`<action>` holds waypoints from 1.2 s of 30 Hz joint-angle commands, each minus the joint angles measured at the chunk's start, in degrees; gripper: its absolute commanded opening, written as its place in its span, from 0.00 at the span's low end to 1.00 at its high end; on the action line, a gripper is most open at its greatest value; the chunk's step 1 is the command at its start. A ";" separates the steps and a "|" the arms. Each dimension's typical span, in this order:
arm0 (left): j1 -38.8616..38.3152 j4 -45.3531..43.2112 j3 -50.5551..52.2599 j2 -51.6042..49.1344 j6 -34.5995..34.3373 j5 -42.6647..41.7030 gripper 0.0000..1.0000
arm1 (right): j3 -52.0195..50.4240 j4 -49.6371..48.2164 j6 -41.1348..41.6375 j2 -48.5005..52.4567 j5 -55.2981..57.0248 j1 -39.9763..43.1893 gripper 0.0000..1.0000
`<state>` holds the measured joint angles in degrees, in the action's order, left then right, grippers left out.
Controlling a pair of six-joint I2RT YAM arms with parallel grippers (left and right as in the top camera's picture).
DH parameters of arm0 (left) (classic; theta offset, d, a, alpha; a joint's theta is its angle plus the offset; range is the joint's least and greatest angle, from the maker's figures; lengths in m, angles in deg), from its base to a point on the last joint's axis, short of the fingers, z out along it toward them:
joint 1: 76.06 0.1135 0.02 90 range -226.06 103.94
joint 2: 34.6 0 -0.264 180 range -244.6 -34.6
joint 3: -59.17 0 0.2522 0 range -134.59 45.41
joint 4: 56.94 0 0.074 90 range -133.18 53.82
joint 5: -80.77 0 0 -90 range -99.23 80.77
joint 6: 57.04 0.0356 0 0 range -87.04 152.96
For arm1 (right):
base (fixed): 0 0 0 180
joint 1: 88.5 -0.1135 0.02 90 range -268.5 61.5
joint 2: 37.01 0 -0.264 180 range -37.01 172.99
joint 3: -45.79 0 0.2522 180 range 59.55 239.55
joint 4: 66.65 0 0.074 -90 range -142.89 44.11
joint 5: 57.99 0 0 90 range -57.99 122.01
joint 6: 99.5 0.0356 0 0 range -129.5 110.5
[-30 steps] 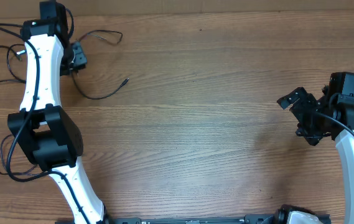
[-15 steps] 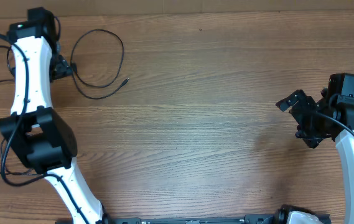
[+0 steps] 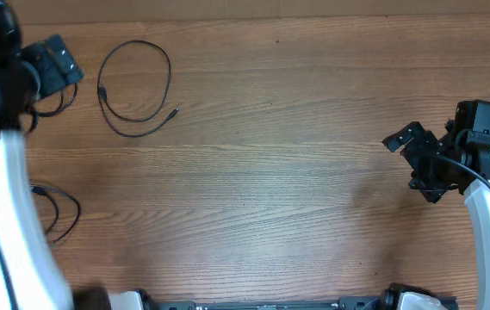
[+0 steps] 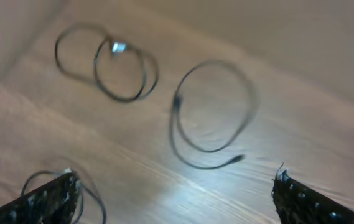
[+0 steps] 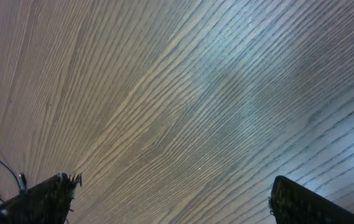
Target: Untangle cables
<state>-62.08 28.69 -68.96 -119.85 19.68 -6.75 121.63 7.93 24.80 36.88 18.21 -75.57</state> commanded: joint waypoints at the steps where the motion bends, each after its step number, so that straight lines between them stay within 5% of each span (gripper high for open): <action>1: -0.04 -2.54 9.88 9.57 1.90 -4.00 1.00 | 0.98 -0.35 0.17 0.17 -0.44 -0.22 1.00; 9: -0.07 -13.44 40.04 40.98 -0.90 -4.28 1.00 | 0.98 -0.35 0.17 0.17 -0.44 -0.22 1.00; 13: -0.07 -12.13 46.90 53.94 -1.97 -6.19 0.99 | 0.98 -0.35 0.15 0.17 -0.44 -0.22 1.00; 21: -0.07 -0.57 48.72 74.10 -16.63 -0.92 1.00 | 0.98 -0.35 0.15 0.17 -0.44 -0.22 1.00; 31: -0.07 10.38 48.76 81.24 -18.05 1.14 1.00 | 0.98 -0.35 0.17 0.17 -0.44 -0.22 1.00; 36: -0.07 7.21 48.76 81.26 -17.99 -1.05 1.00 | 0.98 -0.35 0.17 0.17 -0.44 -0.22 1.00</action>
<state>-62.08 37.33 -20.46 -39.13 2.81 -6.88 121.63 7.88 24.84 36.88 17.82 -75.57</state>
